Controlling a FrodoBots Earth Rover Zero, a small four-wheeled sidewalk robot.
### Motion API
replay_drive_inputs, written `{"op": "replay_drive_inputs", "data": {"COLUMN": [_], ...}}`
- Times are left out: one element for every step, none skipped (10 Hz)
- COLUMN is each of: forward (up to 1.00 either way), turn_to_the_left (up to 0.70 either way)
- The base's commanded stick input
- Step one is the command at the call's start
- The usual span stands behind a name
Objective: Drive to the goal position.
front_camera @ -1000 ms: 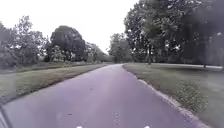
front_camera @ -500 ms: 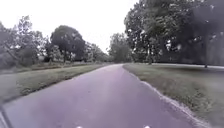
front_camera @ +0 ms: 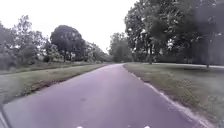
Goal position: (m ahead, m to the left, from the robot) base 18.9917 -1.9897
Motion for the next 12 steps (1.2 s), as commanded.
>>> {"op": "replay_drive_inputs", "data": {"forward": [0.70, 0.70, 0.70, 0.70, 0.70, 0.70, 0.70, 0.70, 0.70, 0.70, 0.70, 0.70], "turn_to_the_left": [0.00, 0.00, 0.00, 0.00, 0.00, 0.00, 0.00, 0.00, -0.07, 0.00, 0.00, 0.00]}}
